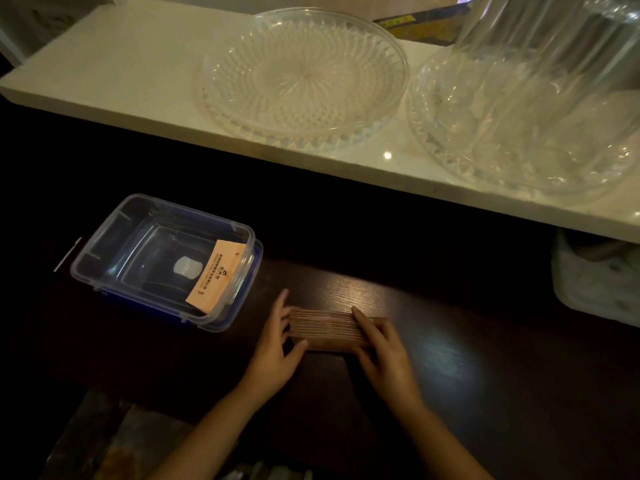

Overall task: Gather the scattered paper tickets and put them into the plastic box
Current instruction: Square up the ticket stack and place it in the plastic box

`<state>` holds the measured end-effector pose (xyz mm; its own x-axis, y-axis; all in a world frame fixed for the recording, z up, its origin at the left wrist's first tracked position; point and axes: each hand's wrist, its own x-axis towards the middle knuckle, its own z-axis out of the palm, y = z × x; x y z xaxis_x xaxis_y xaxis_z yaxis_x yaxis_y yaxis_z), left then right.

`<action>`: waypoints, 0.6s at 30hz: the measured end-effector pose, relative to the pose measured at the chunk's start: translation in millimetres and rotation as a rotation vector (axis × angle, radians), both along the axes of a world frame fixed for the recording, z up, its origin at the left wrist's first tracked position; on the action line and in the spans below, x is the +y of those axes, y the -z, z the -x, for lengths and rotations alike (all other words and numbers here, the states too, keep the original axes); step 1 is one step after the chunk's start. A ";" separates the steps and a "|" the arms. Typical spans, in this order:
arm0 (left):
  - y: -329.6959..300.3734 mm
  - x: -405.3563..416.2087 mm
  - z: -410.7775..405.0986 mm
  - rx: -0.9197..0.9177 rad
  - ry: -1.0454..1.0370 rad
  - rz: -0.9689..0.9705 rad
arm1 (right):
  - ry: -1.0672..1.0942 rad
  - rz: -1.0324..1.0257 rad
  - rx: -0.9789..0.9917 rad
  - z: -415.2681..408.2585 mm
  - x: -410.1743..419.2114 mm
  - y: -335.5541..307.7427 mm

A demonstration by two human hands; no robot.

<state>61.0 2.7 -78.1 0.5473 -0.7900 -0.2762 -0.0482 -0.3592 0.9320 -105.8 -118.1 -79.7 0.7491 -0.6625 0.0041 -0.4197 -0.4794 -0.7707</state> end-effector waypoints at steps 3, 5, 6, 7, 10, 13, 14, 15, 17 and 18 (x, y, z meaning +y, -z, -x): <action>-0.8 -5.2 16.1 0.226 -0.188 0.037 | 0.054 0.041 0.000 4.4 17.2 2.5; 1.1 -14.5 27.1 0.244 -0.263 0.041 | 0.123 -0.024 0.012 1.4 29.9 4.0; 1.0 -19.5 31.7 0.243 -0.299 0.053 | 0.150 -0.054 0.009 -1.3 35.6 4.8; -0.5 -24.0 35.2 0.244 -0.332 0.073 | 0.172 -0.073 0.003 -4.0 40.3 5.2; -6.9 -30.6 38.1 0.220 -0.394 0.118 | 0.202 -0.049 -0.007 -6.4 45.9 5.9; -3.6 -29.3 41.5 0.244 -0.432 0.124 | 0.173 0.009 0.031 1.1 45.6 6.0; -0.9 -28.0 43.9 0.238 -0.441 0.104 | 0.160 0.010 0.055 4.0 46.4 6.5; 1.8 -26.5 46.0 0.235 -0.446 0.088 | 0.149 0.010 0.068 6.6 47.8 7.3; 2.3 -25.6 47.4 0.215 -0.429 0.082 | 0.139 0.010 0.065 7.9 49.8 9.0; 1.5 -25.6 47.6 0.199 -0.414 0.085 | 0.143 0.009 0.064 7.3 50.4 9.6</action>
<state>13.4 -22.9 -79.6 0.7645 -0.5402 -0.3517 0.2657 -0.2329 0.9355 -113.2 -67.7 -89.2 0.6456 -0.7629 -0.0342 -0.5323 -0.4175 -0.7365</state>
